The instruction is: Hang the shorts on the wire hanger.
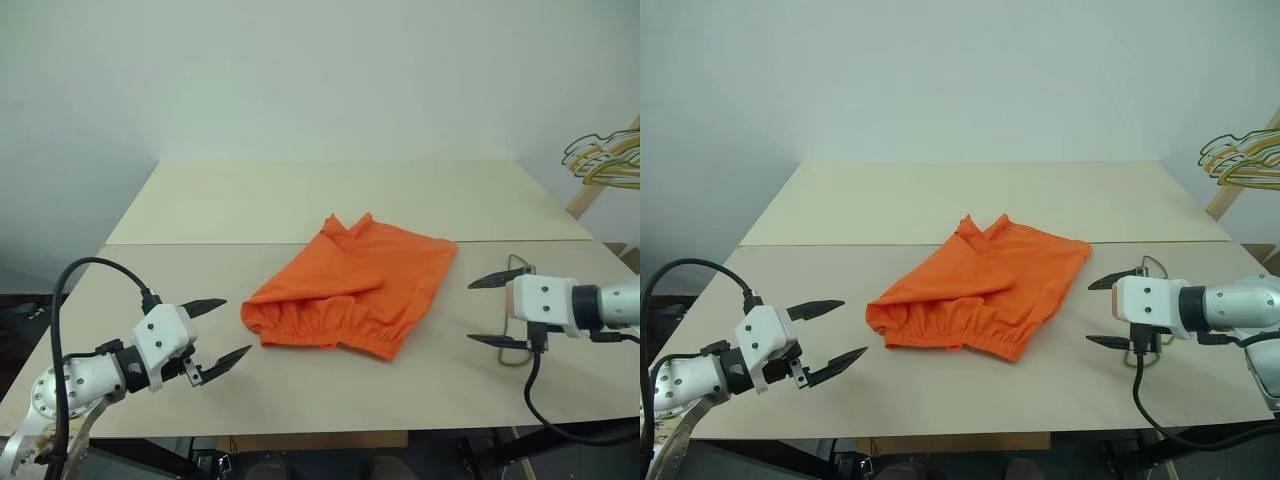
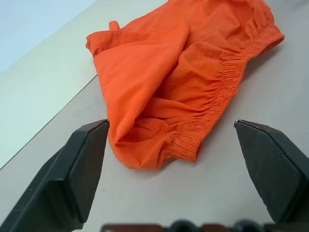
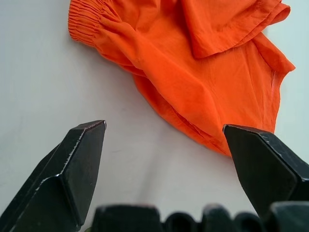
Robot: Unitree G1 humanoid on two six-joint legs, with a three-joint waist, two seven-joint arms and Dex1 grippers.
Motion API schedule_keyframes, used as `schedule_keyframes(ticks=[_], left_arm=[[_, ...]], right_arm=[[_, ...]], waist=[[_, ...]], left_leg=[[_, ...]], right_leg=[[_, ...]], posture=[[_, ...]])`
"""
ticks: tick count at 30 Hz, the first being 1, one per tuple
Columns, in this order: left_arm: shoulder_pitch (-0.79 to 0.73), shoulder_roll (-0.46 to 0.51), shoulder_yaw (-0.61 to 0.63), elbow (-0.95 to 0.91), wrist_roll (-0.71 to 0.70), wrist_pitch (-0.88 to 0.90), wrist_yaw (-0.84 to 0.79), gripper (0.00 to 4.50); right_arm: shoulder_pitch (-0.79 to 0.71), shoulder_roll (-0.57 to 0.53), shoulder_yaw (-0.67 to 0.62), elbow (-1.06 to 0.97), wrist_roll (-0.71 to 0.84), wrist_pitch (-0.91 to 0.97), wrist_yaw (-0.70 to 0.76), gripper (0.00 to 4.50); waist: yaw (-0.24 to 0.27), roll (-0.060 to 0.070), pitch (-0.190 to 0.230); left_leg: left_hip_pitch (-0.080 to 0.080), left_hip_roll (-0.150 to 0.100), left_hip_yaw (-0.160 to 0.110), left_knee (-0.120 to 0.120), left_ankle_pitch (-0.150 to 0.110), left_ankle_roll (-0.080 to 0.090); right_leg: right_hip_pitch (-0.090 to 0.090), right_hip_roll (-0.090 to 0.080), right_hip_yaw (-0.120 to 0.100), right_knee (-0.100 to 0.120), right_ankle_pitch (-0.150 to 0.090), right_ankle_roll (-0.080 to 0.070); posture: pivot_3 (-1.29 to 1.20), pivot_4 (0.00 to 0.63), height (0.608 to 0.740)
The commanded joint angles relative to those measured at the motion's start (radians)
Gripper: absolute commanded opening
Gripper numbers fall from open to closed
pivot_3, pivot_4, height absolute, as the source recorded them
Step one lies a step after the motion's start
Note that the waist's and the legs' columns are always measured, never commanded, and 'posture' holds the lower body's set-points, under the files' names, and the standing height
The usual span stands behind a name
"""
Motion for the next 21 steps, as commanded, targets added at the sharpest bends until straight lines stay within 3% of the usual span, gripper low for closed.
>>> schedule_keyframes(ticks=[1,12,15,21], left_arm=[[-0.009,0.007,0.030,-0.031,-0.013,0.005,0.012,4.50],[-0.043,0.012,0.035,0.004,0.016,0.133,0.118,4.50],[-0.040,0.048,0.045,0.060,0.095,0.066,0.112,4.50],[-0.009,0.100,0.087,0.134,0.070,0.031,0.011,4.50]], right_arm=[[-0.013,-0.004,-0.013,-0.015,0.001,-0.005,-0.009,4.47],[-0.036,-0.004,0.007,-0.015,0.001,-0.002,-0.007,4.47],[-0.098,-0.035,0.041,-0.052,0.010,0.137,0.002,4.47],[-0.177,0.015,0.061,-0.195,0.093,0.323,-0.036,4.47]], waist=[[0.000,0.000,0.000],[0.002,0.000,0.000],[-0.002,0.000,0.000],[-0.003,0.000,0.000]], left_leg=[[0.000,0.000,0.000,0.000,0.000,0.000],[0.000,0.000,0.000,0.000,0.000,0.000],[0.000,0.000,0.000,0.000,0.000,0.000],[-0.002,0.001,0.000,-0.001,0.000,-0.001]], right_leg=[[0.000,0.000,0.000,0.000,0.000,0.000],[0.000,0.000,0.000,0.000,0.000,0.001],[0.000,0.000,0.000,0.000,0.000,0.000],[-0.003,-0.001,-0.001,0.000,-0.001,-0.002]], posture=[[0.12,0.000,0.740],[0.13,0.000,0.740],[0.12,0.000,0.740],[0.07,0.000,0.740]])
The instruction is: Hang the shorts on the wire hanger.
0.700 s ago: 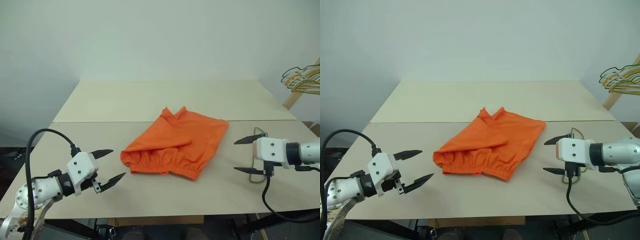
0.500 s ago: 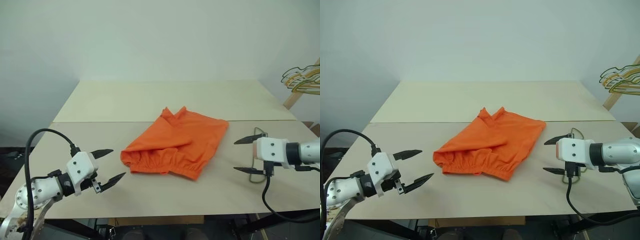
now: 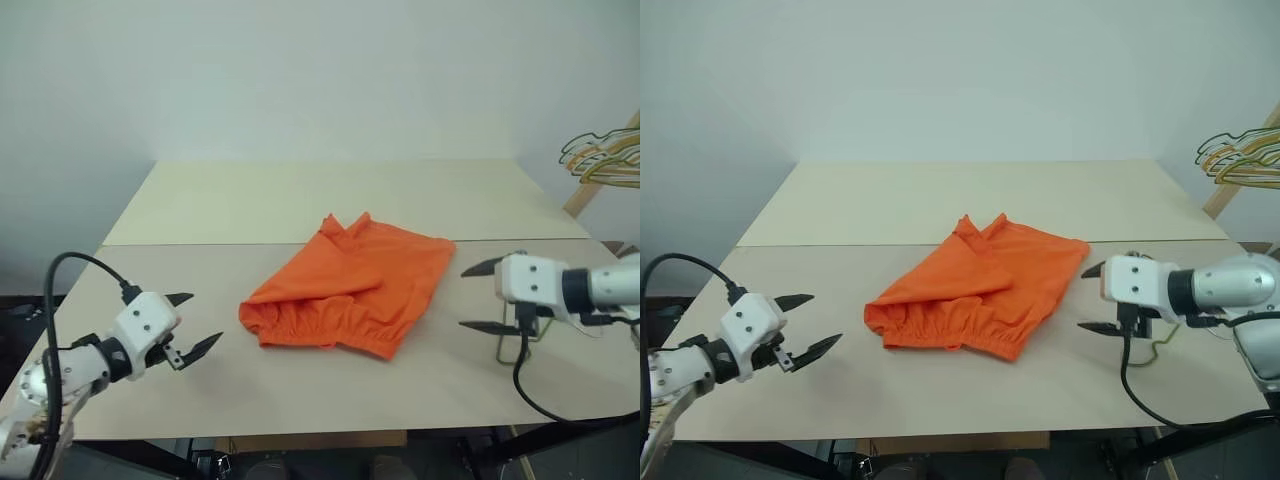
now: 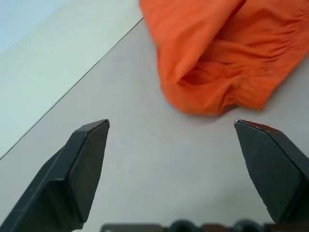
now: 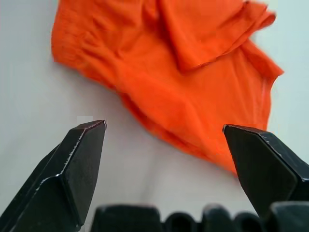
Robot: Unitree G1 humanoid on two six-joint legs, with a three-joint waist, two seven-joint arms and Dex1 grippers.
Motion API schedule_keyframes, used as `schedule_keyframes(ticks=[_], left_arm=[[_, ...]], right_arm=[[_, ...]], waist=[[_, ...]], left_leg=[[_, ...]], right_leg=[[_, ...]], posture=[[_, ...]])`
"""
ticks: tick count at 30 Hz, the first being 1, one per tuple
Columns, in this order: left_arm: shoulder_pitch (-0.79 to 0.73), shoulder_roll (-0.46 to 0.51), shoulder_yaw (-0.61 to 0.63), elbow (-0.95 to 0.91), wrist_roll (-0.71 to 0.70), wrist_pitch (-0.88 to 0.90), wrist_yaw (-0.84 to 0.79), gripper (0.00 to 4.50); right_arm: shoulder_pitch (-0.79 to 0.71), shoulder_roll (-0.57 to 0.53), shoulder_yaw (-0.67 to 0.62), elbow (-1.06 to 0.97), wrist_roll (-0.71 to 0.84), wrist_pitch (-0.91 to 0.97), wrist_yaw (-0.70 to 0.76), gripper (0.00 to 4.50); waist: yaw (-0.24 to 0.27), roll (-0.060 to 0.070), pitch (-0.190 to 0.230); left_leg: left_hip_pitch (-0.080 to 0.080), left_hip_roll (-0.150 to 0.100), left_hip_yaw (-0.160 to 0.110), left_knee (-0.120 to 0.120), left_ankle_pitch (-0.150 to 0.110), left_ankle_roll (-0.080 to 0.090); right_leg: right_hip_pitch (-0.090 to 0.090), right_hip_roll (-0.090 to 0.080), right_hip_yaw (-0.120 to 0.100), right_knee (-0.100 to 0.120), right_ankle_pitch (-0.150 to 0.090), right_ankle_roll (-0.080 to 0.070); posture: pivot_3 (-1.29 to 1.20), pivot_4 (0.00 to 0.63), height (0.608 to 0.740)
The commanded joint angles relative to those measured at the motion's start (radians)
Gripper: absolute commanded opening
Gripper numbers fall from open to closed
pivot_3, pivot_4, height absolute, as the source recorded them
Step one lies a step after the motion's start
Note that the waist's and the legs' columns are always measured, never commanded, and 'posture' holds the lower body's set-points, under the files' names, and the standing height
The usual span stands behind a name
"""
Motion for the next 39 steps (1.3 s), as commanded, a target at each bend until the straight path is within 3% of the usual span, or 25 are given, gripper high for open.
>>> schedule_keyframes(ticks=[1,5,11,16,22,26,36,39], left_arm=[[0.011,0.040,0.027,0.031,-0.008,-0.036,-0.071,4.50],[-0.005,0.074,-0.003,0.086,0.038,-0.082,-0.102,4.50],[-0.079,0.062,-0.034,0.070,0.029,-0.074,-0.103,4.50],[-0.069,0.048,-0.040,0.047,0.027,-0.068,-0.100,4.50],[-0.053,0.033,-0.047,0.024,0.034,-0.068,-0.087,4.50],[-0.028,0.025,-0.036,0.005,0.033,-0.065,-0.078,4.50],[-0.004,0.021,-0.024,0.010,0.037,-0.079,-0.069,4.50],[-0.002,0.020,-0.027,0.015,0.042,-0.083,-0.068,4.50]], right_arm=[[-0.054,0.053,0.029,-0.141,0.058,0.131,-0.054,4.47],[-0.141,0.186,0.167,-0.248,0.038,0.259,-0.141,4.47],[-0.340,0.519,0.539,-0.263,-0.091,0.590,-0.326,4.47],[-0.395,0.664,0.756,-0.170,-0.213,0.527,-0.375,4.47],[-0.483,0.784,0.934,0.023,-0.400,0.443,-0.438,4.47],[-0.484,0.789,0.962,0.081,-0.457,0.386,-0.427,3.60],[-0.441,0.779,0.955,0.084,-0.524,0.313,-0.397,0.04],[-0.402,0.705,0.933,0.029,-0.546,0.260,-0.379,0.04]], waist=[[0.000,0.000,0.000],[-0.005,-0.002,-0.001],[-0.029,-0.002,-0.001],[-0.038,-0.002,-0.001],[-0.062,-0.002,-0.001],[-0.062,-0.002,-0.001],[-0.055,-0.003,-0.001],[-0.052,-0.003,-0.001]], left_leg=[[-0.001,0.000,0.000,0.000,0.000,0.000],[-0.007,0.000,0.001,0.000,0.002,-0.003],[-0.006,-0.002,0.005,0.000,0.004,-0.007],[-0.010,-0.001,0.006,-0.001,0.003,-0.008],[-0.011,0.001,0.004,-0.001,0.006,-0.016],[-0.009,0.002,0.003,-0.002,0.007,-0.018],[-0.009,0.002,0.002,-0.002,0.007,-0.019],[-0.009,0.002,0.002,-0.002,0.007,-0.019]], right_leg=[[-0.001,0.000,0.000,0.000,0.000,0.000],[-0.012,-0.001,0.000,0.007,0.000,0.000],[-0.015,0.001,0.000,0.015,0.000,-0.001],[-0.016,-0.002,-0.022,0.017,-0.001,-0.002],[-0.016,-0.001,-0.031,0.017,-0.002,-0.005],[-0.015,-0.001,-0.032,0.017,-0.004,-0.009],[-0.015,-0.001,-0.033,0.019,-0.004,-0.010],[-0.015,-0.001,-0.033,0.019,-0.004,-0.010]], posture=[[0.07,0.000,0.740],[0.05,0.000,0.740],[0.05,0.000,0.740],[0.05,0.000,0.740],[0.08,0.000,0.740],[0.09,0.000,0.740],[0.10,0.000,0.740],[0.10,0.000,0.740]])
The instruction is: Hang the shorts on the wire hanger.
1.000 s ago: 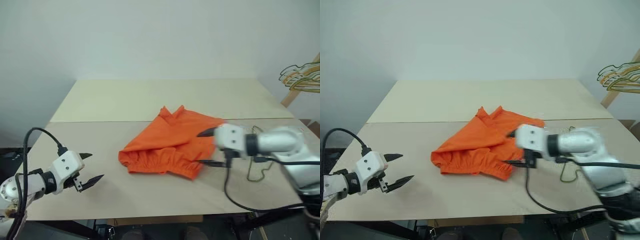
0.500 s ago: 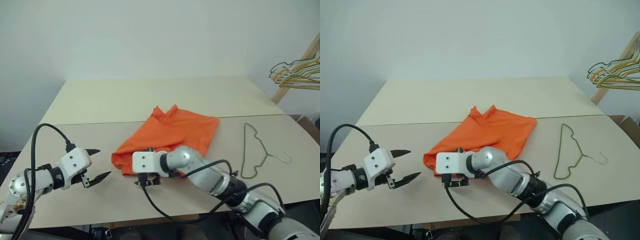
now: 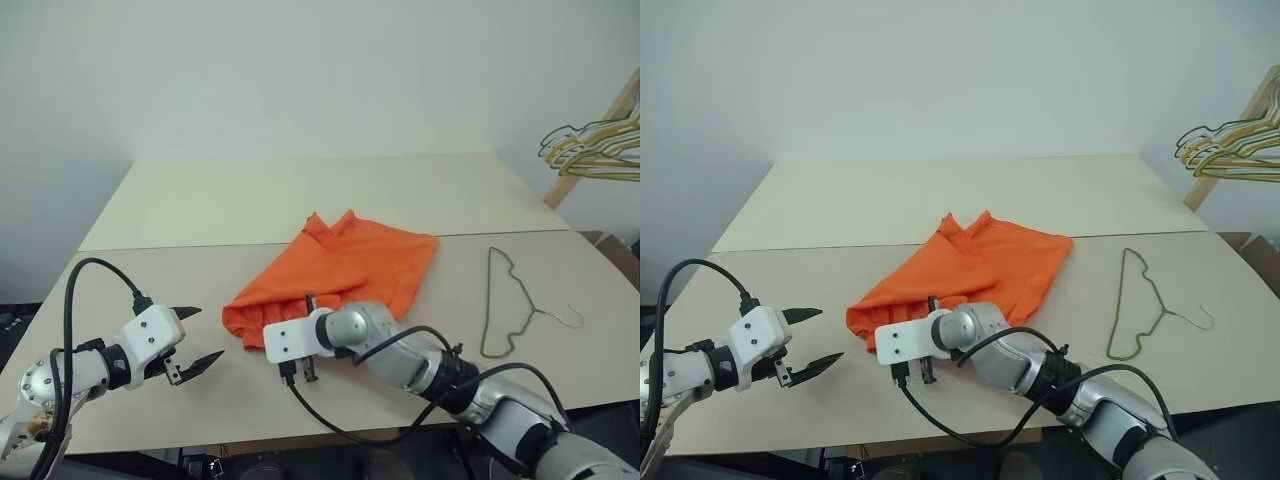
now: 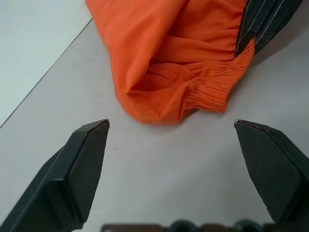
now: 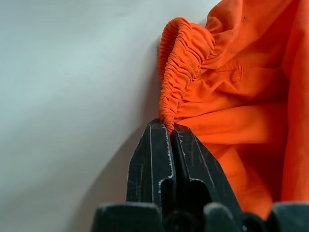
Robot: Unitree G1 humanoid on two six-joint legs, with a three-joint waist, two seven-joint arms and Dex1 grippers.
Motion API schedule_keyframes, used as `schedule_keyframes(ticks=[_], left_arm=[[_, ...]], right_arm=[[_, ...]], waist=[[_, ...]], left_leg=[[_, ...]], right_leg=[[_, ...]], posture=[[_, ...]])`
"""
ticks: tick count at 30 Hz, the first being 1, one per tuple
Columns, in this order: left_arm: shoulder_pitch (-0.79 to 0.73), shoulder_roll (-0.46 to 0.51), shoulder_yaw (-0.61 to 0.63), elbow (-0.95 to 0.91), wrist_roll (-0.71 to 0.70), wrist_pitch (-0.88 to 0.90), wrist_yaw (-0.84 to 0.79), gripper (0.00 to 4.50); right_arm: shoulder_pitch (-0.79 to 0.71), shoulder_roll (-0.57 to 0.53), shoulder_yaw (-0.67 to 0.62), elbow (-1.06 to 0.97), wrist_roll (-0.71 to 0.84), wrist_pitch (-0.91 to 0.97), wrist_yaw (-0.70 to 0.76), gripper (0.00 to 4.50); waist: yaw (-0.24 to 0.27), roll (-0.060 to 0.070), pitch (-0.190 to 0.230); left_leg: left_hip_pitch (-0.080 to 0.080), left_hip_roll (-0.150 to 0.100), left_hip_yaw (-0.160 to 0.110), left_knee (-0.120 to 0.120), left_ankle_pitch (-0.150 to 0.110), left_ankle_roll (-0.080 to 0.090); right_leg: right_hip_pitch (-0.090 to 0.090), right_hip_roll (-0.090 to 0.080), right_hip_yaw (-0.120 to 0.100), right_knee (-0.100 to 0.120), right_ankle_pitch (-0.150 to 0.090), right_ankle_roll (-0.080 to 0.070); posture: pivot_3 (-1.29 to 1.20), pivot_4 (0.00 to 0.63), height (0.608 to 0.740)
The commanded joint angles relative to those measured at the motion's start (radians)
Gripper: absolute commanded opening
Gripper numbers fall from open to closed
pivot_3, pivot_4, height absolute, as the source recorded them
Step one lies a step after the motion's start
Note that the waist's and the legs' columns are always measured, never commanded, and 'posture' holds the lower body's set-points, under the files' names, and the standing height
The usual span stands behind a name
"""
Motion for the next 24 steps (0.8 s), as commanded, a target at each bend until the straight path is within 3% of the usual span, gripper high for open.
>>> schedule_keyframes(ticks=[1,6,11,15,20,21,24], left_arm=[[-0.002,0.004,0.028,-0.016,0.007,-0.020,0.008,4.50],[0.010,0.007,0.017,-0.015,0.020,-0.027,0.004,4.50],[-0.009,0.011,-0.001,0.014,0.035,-0.045,-0.010,4.50],[-0.039,0.014,-0.024,0.043,0.049,-0.061,-0.019,4.50],[-0.050,0.014,-0.035,0.059,0.051,-0.073,-0.033,4.50],[-0.049,0.013,-0.037,0.060,0.054,-0.075,-0.033,4.50],[-0.039,0.010,-0.037,0.059,0.061,-0.079,-0.033,4.50]], right_arm=[[0.045,-0.109,-0.055,-0.090,-0.031,-0.116,0.023,0.04],[0.140,-0.381,-0.226,-0.147,0.021,-0.458,0.041,0.04],[0.176,-0.589,-0.393,0.058,0.163,-0.922,0.118,0.04],[0.155,-0.646,-0.412,0.291,0.137,-1.235,0.150,0.04],[0.124,-0.646,-0.417,0.451,0.154,-1.347,0.218,0.04],[0.123,-0.649,-0.419,0.459,0.167,-1.345,0.239,0.59],[0.124,-0.669,-0.424,0.469,0.188,-1.315,0.304,1.47]], waist=[[0.006,0.000,0.000],[0.016,-0.001,0.000],[0.008,-0.001,0.000],[0.000,-0.002,-0.001],[-0.006,-0.002,-0.001],[-0.006,-0.002,-0.001],[-0.002,-0.002,-0.001]], left_leg=[[0.000,0.000,-0.001,0.000,0.000,0.000],[-0.001,-0.002,-0.002,0.000,0.000,0.001],[0.005,0.000,0.000,-0.001,0.000,0.000],[0.005,0.000,0.000,-0.001,-0.001,0.002],[0.005,0.000,0.001,-0.001,-0.001,0.003],[0.005,0.001,0.001,-0.001,-0.001,0.003],[0.006,0.002,-0.001,-0.001,-0.002,0.004]], right_leg=[[0.000,0.000,0.000,0.000,0.000,0.000],[0.001,-0.002,-0.001,-0.003,0.000,0.000],[0.004,0.000,0.001,-0.003,-0.001,0.000],[0.005,0.000,0.003,-0.003,-0.001,-0.001],[0.003,0.000,0.007,-0.002,-0.001,-0.001],[0.003,0.000,0.008,-0.002,-0.001,-0.001],[0.003,0.000,0.010,-0.002,-0.001,-0.001]], posture=[[0.09,0.000,0.740],[0.08,0.000,0.740],[0.05,0.000,0.740],[0.04,0.000,0.740],[0.04,0.000,0.740],[0.04,0.000,0.740],[0.05,0.000,0.740]])
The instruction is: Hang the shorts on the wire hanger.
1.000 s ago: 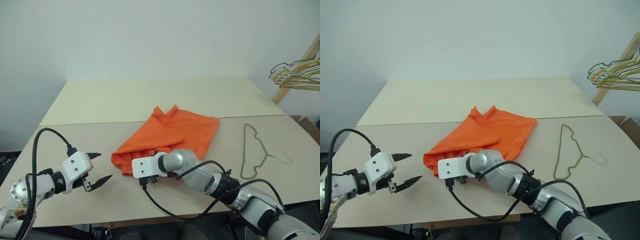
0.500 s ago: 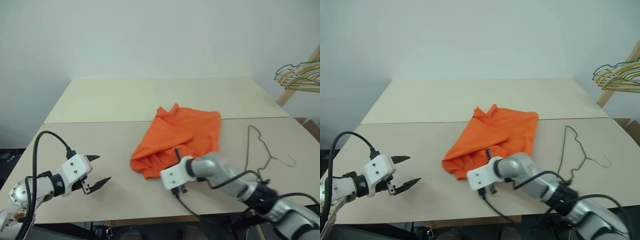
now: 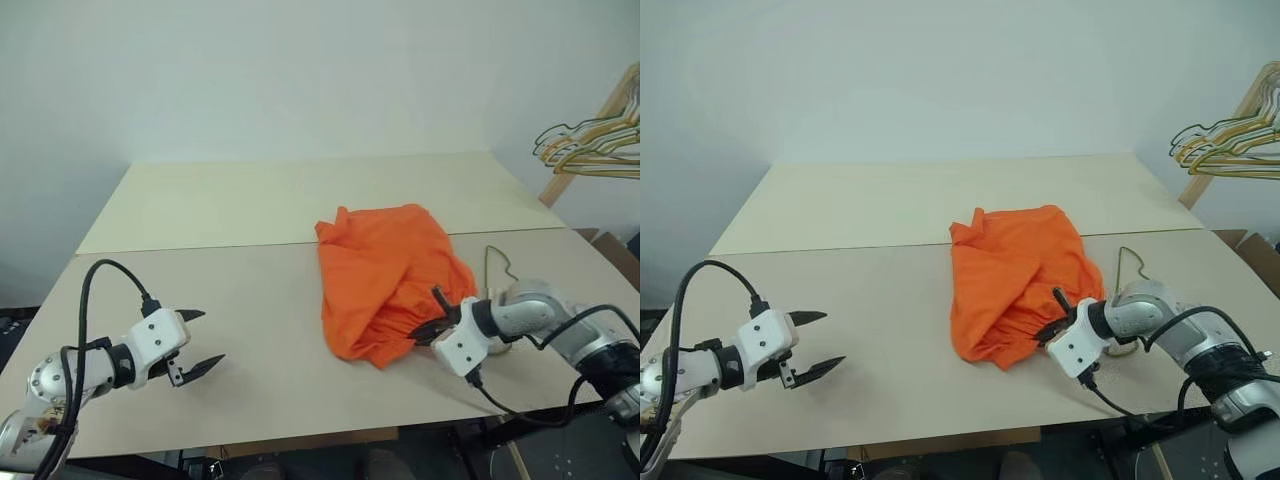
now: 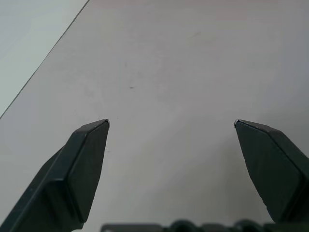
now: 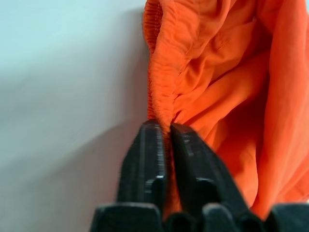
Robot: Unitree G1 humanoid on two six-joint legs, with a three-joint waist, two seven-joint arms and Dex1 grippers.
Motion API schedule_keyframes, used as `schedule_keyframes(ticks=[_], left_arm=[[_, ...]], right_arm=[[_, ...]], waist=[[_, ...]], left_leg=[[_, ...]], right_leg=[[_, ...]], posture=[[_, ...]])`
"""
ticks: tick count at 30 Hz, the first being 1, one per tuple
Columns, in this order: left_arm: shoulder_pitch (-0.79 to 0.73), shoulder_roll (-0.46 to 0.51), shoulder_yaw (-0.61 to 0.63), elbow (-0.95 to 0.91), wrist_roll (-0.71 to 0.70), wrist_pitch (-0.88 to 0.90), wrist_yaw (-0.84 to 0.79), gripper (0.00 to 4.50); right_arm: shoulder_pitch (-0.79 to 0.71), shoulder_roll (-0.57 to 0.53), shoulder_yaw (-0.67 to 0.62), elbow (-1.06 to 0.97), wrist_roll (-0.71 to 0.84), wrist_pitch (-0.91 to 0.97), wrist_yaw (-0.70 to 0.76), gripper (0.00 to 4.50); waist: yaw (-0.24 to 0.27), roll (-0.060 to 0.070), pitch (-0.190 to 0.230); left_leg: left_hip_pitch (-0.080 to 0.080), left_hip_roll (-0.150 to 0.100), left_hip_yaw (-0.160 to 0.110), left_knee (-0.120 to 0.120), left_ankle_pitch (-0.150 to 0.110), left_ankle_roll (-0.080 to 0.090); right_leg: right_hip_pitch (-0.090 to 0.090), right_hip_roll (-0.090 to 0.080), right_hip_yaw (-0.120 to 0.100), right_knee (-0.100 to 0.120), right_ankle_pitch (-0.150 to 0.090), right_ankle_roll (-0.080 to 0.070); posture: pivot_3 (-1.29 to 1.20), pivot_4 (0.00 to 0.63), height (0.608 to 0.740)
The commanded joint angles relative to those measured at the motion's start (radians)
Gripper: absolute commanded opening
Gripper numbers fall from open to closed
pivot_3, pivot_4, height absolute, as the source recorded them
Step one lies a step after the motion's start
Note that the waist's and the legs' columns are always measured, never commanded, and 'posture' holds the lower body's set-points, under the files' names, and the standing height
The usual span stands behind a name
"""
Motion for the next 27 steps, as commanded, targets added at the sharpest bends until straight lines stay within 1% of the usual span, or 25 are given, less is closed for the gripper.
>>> schedule_keyframes(ticks=[1,2,3,4,5,6,8,9,10,12,15,17,19,22,25,27], left_arm=[[0.002,0.009,0.008,-0.010,0.006,-0.028,-0.001,4.50],[0.008,0.008,0.010,-0.012,0.006,-0.028,-0.002,4.50],[0.014,0.007,0.011,-0.014,0.007,-0.030,-0.002,4.50],[0.019,0.007,0.011,-0.014,0.009,-0.033,-0.001,4.50],[0.025,0.006,0.011,-0.017,0.011,-0.034,0.000,4.50],[0.030,0.006,0.011,-0.019,0.013,-0.036,0.001,4.50],[0.039,0.004,0.012,-0.024,0.016,-0.037,0.002,4.50],[0.043,0.004,0.012,-0.026,0.018,-0.038,0.003,4.50],[0.047,0.003,0.012,-0.027,0.019,-0.039,0.004,4.50],[0.054,0.002,0.013,-0.030,0.021,-0.040,0.007,4.50],[0.060,0.001,0.014,-0.033,0.022,-0.041,0.009,4.50],[0.058,0.000,0.011,-0.030,0.024,-0.042,0.011,4.50],[0.049,0.001,0.000,-0.025,0.026,-0.045,0.009,4.50],[0.017,0.002,-0.024,-0.012,0.029,-0.045,0.004,4.50],[-0.026,0.005,-0.049,0.015,0.037,-0.052,-0.003,4.50],[-0.047,0.008,-0.062,0.030,0.044,-0.059,-0.007,4.50]], right_arm=[[-0.011,-0.042,-0.049,-0.009,0.079,0.032,0.088,1.84],[0.000,-0.054,-0.060,-0.027,0.125,0.063,0.122,2.19],[0.014,-0.069,-0.071,-0.051,0.178,0.097,0.157,2.45],[0.028,-0.088,-0.084,-0.079,0.229,0.134,0.191,2.88],[0.044,-0.103,-0.101,-0.109,0.261,0.188,0.209,3.20],[0.062,-0.116,-0.124,-0.157,0.309,0.285,0.223,3.58],[0.095,-0.130,-0.166,-0.257,0.393,0.474,0.226,4.19],[0.106,-0.138,-0.186,-0.325,0.439,0.602,0.219,4.48],[0.114,-0.143,-0.205,-0.400,0.477,0.746,0.192,4.48],[0.131,-0.124,-0.234,-0.549,0.511,1.031,0.081,4.48],[0.149,-0.079,-0.243,-0.733,0.526,1.376,-0.075,4.48],[0.157,-0.027,-0.246,-0.842,0.553,1.586,-0.178,4.48],[0.169,0.028,-0.242,-0.930,0.568,1.737,-0.256,4.48],[0.180,0.080,-0.231,-1.034,0.612,1.905,-0.307,4.48],[0.183,0.115,-0.182,-1.070,0.593,1.963,-0.356,4.48],[0.172,0.133,-0.137,-1.053,0.555,1.984,-0.398,4.48]], waist=[[0.003,0.000,0.000],[0.004,0.000,0.000],[0.006,0.000,0.000],[0.008,0.000,0.000],[0.011,0.000,0.000],[0.011,0.000,0.000],[0.013,0.000,0.000],[0.015,0.000,0.000],[0.015,0.000,0.000],[0.016,0.001,-0.001],[0.024,0.001,-0.001],[0.031,0.000,-0.001],[0.035,0.001,-0.001],[0.041,0.000,-0.002],[0.036,0.000,-0.002],[0.028,0.000,-0.002]], left_leg=[[0.000,0.001,0.000,0.000,0.000,0.001],[0.000,0.002,0.000,0.000,-0.001,0.001],[0.000,0.002,0.000,0.000,-0.001,0.002],[0.000,0.002,0.000,0.000,-0.002,0.003],[0.000,0.002,0.000,0.001,-0.002,0.004],[-0.001,0.003,0.000,0.001,-0.002,0.004],[-0.001,0.004,0.000,0.002,-0.003,0.005],[-0.001,0.005,0.000,0.002,-0.003,0.005],[0.000,0.006,0.001,0.003,-0.003,0.005],[0.000,0.008,0.002,0.003,-0.003,0.004],[-0.001,0.009,0.002,0.002,-0.005,0.003],[-0.002,0.009,0.002,0.003,-0.006,0.002],[-0.003,0.009,0.002,0.003,-0.006,0.002],[-0.004,0.008,0.002,0.003,-0.006,0.002],[-0.003,0.007,0.002,0.004,-0.006,0.002],[-0.003,0.007,0.003,0.004,-0.006,0.002]], right_leg=[[0.000,0.000,0.000,0.000,0.000,0.000],[0.000,0.000,0.001,0.000,0.000,0.000],[-0.001,-0.001,0.001,0.000,0.000,0.000],[0.000,-0.001,0.002,0.000,0.000,0.000],[0.000,-0.001,0.001,-0.001,0.000,0.000],[0.000,-0.002,0.001,-0.001,0.000,0.000],[0.000,-0.002,0.001,-0.001,0.000,0.000],[0.000,-0.001,0.001,0.000,0.001,0.000],[-0.001,-0.001,0.001,0.000,0.001,-0.001],[-0.001,0.000,0.001,0.000,0.002,-0.002],[-0.003,0.000,0.001,0.001,0.002,-0.002],[-0.004,0.001,0.000,0.000,0.002,-0.002],[-0.005,0.001,-0.001,0.000,0.002,-0.002],[-0.005,0.000,-0.003,-0.001,0.002,-0.002],[-0.003,0.001,-0.003,-0.001,0.002,-0.002],[-0.003,0.002,-0.003,0.000,0.002,-0.002]], posture=[[0.05,0.000,0.740],[0.05,0.000,0.740],[0.05,0.000,0.740],[0.05,0.000,0.740],[0.05,0.000,0.740],[0.05,0.000,0.740],[0.05,0.000,0.740],[0.05,0.000,0.740],[0.05,0.000,0.740],[0.06,0.000,0.740],[0.05,0.000,0.740],[0.04,0.000,0.740],[0.03,0.000,0.740],[0.02,0.000,0.740],[0.00,0.000,0.740],[-0.01,0.000,0.740]])
